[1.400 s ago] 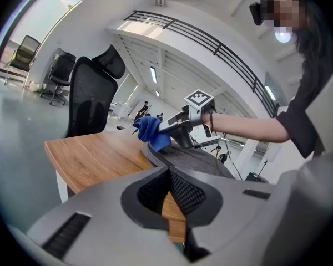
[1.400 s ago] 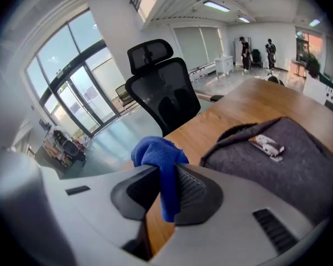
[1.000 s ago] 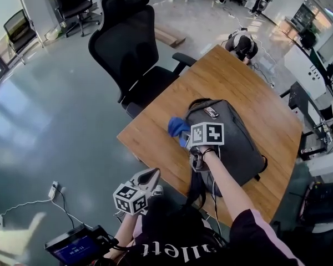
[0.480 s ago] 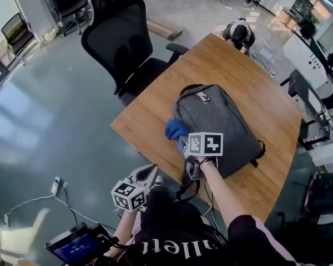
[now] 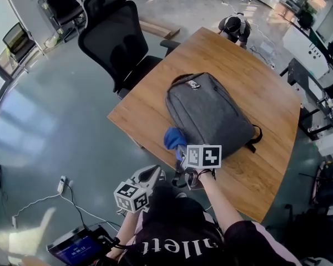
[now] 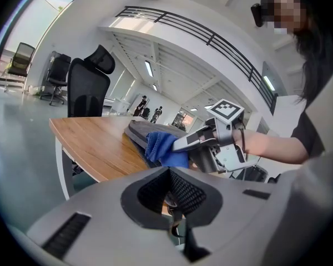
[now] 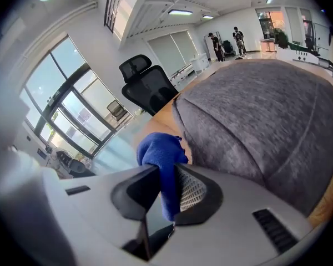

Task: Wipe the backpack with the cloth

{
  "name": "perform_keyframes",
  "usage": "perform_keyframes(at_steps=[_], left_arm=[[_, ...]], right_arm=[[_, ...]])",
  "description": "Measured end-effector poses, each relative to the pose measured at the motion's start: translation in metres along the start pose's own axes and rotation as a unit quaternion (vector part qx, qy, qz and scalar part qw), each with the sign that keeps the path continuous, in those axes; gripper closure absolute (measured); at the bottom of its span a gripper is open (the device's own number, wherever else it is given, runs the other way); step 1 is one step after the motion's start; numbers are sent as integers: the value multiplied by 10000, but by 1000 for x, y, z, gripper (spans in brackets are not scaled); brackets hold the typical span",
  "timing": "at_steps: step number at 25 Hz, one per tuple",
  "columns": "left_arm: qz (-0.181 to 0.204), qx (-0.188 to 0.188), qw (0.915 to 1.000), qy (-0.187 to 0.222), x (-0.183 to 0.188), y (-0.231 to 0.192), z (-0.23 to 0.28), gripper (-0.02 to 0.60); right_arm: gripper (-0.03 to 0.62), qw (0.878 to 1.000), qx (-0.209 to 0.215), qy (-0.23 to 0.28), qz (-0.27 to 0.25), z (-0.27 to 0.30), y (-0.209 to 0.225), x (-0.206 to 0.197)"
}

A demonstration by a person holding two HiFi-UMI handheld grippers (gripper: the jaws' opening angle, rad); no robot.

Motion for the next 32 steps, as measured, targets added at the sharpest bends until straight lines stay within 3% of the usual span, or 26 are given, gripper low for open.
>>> perform_keyframes(at_steps=[9,21,25,32], left_arm=[[39,42,10000,65,-33,49,2,581],[56,-63,9999,-145,-29,64,2,581],[124,-125,9997,-183,-27,70,4,581],[249,-116,9995,-178,-25,85,15,581]], right_arm=[[525,9998,-60,-8,-177,-39,32,-66],[525,9996,-210,-144,111,-48,54,-104],[525,10000,19,-91,-17,-65,54,-108],[525,9977,453,463,-179,-100,51,-86]])
Point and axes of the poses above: the fingertips, and each gripper's own axes: z forward along the fingers, y to its right, x out of its top, the point moved 6 cm from there along -z, backward along the fingers, and after that the axes turned 14 degrees about -x, right-handed, at the moved point
